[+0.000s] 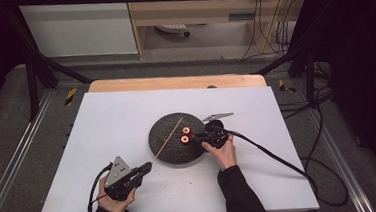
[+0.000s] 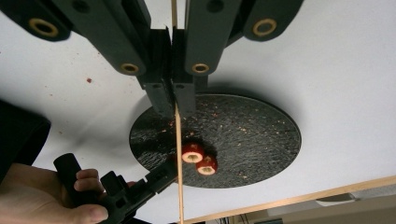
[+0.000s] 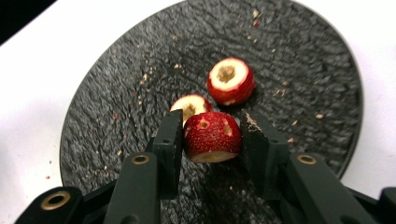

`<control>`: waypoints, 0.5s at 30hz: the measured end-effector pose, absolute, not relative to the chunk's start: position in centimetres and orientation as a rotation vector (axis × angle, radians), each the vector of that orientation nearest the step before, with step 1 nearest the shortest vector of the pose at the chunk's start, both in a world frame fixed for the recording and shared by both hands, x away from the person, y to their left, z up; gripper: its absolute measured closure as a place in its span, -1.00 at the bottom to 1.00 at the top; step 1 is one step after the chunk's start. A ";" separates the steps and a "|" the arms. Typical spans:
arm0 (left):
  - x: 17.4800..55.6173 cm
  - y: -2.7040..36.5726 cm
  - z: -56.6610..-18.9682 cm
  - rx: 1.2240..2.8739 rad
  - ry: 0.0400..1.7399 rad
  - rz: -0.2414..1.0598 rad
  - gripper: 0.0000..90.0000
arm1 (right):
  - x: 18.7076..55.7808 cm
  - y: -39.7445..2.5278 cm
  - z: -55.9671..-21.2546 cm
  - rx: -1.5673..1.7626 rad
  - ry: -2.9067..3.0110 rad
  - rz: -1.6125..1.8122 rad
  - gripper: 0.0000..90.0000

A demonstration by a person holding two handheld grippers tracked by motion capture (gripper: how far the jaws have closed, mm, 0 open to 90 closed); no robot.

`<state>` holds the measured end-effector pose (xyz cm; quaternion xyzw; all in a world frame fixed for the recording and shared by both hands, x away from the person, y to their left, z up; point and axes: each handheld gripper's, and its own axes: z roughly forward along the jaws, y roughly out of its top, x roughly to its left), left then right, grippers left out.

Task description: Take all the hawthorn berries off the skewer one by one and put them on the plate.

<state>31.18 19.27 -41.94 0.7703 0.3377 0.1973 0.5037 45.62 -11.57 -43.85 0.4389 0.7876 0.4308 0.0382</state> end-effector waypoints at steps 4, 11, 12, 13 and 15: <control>31.2 19.3 -42.0 1.860 0.818 0.472 0.97 | 45.4 -11.5 -44.0 1.323 2.412 1.306 0.28; 31.4 19.3 -41.9 1.865 0.829 0.457 0.96 | 44.5 -12.2 -42.8 1.272 2.383 1.343 -0.01; 31.4 19.2 -41.9 1.865 0.831 0.456 0.96 | 44.2 -12.4 -42.6 1.264 2.380 1.351 -0.08; 31.5 19.2 -41.9 1.866 0.833 0.453 0.96 | 43.9 -12.7 -42.4 1.252 2.375 1.358 -0.16; 31.6 19.2 -41.8 1.869 0.841 0.448 0.96 | 43.3 -13.2 -42.2 1.226 2.367 1.367 -0.30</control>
